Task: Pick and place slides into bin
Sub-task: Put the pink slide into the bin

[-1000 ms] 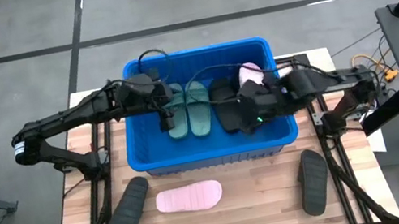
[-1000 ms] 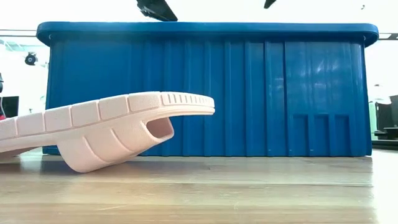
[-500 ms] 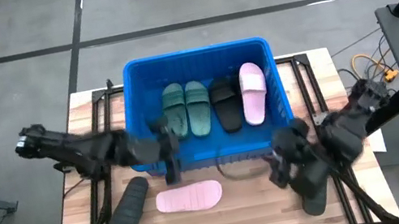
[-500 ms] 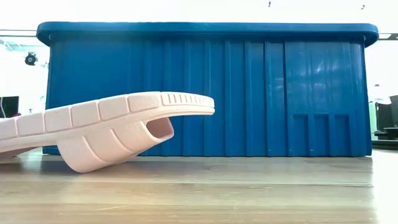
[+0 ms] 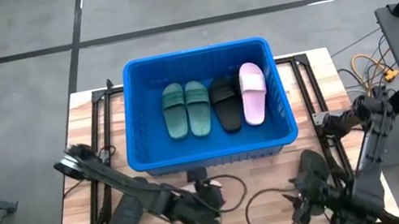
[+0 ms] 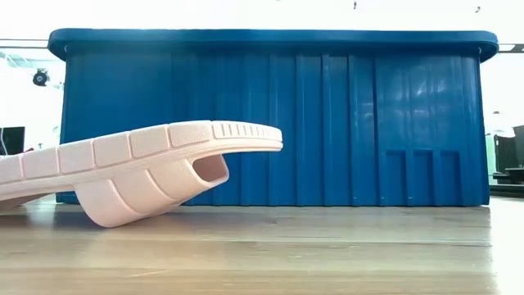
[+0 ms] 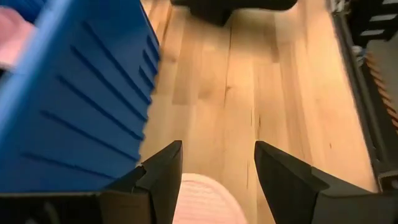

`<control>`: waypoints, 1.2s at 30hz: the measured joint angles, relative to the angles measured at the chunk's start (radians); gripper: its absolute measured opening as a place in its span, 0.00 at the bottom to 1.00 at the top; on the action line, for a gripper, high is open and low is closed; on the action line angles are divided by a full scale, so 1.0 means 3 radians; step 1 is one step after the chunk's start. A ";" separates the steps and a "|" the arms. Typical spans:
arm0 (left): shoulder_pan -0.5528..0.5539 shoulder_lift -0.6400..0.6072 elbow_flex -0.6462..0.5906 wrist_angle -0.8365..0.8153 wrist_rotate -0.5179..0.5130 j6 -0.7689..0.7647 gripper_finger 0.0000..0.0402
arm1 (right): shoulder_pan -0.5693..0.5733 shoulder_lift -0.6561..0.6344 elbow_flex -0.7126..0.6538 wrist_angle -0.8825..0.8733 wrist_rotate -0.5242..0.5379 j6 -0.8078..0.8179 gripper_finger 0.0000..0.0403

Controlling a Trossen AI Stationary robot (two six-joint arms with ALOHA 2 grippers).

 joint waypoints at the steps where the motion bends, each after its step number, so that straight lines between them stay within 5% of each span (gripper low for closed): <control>1: -0.0001 0.0136 0.0133 -0.0091 -0.0039 -0.0066 0.46 | 0.0035 0.0056 0.0000 0.0018 0.0000 0.0074 0.54; 6: -0.0014 0.0729 0.0826 -0.0765 -0.0198 -0.0395 0.46 | 0.0130 0.0302 0.0065 0.0074 -0.0011 0.0291 0.54; 12: -0.0011 0.1300 0.1685 -0.1666 -0.0201 -0.1480 0.46 | 0.0134 0.0483 0.0200 0.0160 -0.0024 0.0298 0.54; 16: -0.0009 0.1525 0.2048 -0.1828 -0.0114 -0.1550 0.46 | 0.0130 0.0546 0.0257 0.0160 -0.0024 0.0279 0.54; 29: 0.0123 0.1604 0.2129 -0.1749 0.0913 -0.1629 0.46 | 0.0131 0.0587 0.0352 0.0173 -0.0024 0.0224 0.54; 36: 0.0185 0.1604 0.2095 -0.1572 0.1369 -0.1108 0.46 | 0.0131 0.0587 0.0412 0.0183 -0.0025 0.0154 0.54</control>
